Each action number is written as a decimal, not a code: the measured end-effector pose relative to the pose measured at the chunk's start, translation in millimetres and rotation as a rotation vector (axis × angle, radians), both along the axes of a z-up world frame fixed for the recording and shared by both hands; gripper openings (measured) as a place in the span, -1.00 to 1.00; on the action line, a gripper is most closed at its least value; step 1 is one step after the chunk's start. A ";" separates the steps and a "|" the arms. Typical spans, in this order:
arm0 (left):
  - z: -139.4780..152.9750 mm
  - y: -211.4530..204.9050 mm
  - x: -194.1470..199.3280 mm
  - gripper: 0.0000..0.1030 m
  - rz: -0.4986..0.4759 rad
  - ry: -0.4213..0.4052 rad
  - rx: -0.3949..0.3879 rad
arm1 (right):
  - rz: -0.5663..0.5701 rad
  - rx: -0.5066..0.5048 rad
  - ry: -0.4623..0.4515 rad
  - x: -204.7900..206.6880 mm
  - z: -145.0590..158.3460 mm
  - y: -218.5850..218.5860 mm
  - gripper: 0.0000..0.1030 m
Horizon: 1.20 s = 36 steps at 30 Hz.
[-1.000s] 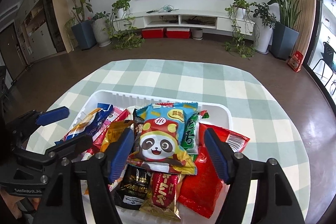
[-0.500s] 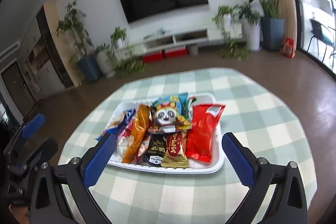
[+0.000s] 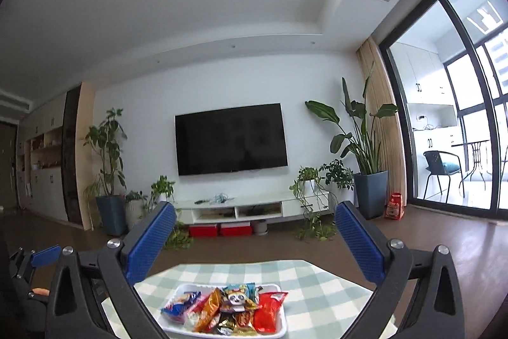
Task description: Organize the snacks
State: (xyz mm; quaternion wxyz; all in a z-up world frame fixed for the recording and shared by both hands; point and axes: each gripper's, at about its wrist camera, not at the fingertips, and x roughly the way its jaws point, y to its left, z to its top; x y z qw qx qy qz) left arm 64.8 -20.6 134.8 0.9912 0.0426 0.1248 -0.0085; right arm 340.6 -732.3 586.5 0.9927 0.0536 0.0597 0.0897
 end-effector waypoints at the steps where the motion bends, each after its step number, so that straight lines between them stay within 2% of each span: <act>1: -3.0 -2.7 -0.1 1.00 0.018 0.019 0.021 | 0.035 -0.004 0.045 2.0 -2.1 1.1 1.00; 3: -11.8 -6.4 2.4 1.00 0.054 0.079 0.041 | 0.047 -0.030 0.116 3.8 -7.1 3.6 1.00; 8: -37.4 -2.5 6.1 1.00 0.055 0.248 -0.004 | 0.020 -0.115 0.309 12.9 -39.3 16.8 1.00; 12: -58.9 1.4 7.7 1.00 0.061 0.334 -0.020 | 0.000 -0.083 0.464 9.4 -68.5 13.0 1.00; 14: -68.8 4.5 10.7 1.00 0.066 0.369 -0.028 | -0.016 -0.079 0.510 9.0 -76.5 10.4 1.00; 21: -100.4 13.2 32.1 1.00 0.076 0.439 -0.052 | -0.042 -0.095 0.584 1.4 -96.3 9.9 1.00; 27: -107.3 12.0 33.3 1.00 0.066 0.470 -0.052 | -0.025 -0.118 0.645 4.7 -112.5 17.4 1.00; 36: -111.7 13.9 35.2 1.00 0.065 0.486 -0.064 | -0.028 -0.128 0.674 6.9 -119.9 20.5 1.00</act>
